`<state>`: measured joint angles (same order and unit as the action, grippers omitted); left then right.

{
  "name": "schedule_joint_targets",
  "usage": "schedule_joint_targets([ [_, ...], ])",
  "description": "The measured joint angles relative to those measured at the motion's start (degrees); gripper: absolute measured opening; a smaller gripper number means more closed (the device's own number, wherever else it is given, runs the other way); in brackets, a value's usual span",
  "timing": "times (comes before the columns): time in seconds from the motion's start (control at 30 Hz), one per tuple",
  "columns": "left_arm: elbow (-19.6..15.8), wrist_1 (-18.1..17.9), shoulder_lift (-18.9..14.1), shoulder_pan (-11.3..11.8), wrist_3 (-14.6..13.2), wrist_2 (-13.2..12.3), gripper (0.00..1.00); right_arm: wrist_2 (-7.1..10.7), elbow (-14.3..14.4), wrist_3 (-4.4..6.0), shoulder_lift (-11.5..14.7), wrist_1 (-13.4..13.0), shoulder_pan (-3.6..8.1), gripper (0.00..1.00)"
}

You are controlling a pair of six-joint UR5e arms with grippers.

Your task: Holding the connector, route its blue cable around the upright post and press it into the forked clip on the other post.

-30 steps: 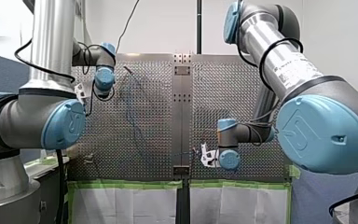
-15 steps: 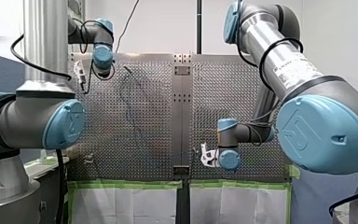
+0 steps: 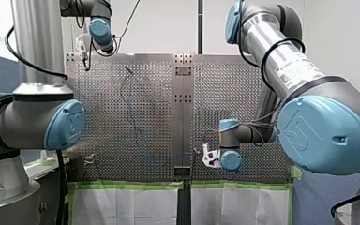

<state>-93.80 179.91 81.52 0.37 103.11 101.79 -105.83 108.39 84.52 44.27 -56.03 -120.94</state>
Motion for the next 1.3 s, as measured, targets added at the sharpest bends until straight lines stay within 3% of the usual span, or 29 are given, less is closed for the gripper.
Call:
schedule_joint_targets([
  [0.17,0.68,2.60,-2.63,-0.10,0.07,-2.44,1.00,0.00,0.00,-0.01,0.00,-0.07,0.03,0.08],
  [0.5,-0.81,8.00,-7.62,-1.01,-1.27,-4.40,1.00,0.00,0.00,-0.04,-0.01,0.07,0.03,0.08],
  [0.67,-1.15,10.99,-6.36,-1.74,-2.86,-5.96,1.00,0.00,0.02,-0.04,-0.01,0.16,0.02,0.08],
  [0.93,-1.18,14.95,-6.64,-2.37,-3.32,-6.14,1.00,0.00,0.02,-0.07,-0.01,0.20,0.01,0.08],
  [1.3,-1.19,15.79,-6.42,-3.03,-3.53,-5.89,1.00,0.00,0.02,-0.12,-0.01,0.45,0.02,0.08],
])
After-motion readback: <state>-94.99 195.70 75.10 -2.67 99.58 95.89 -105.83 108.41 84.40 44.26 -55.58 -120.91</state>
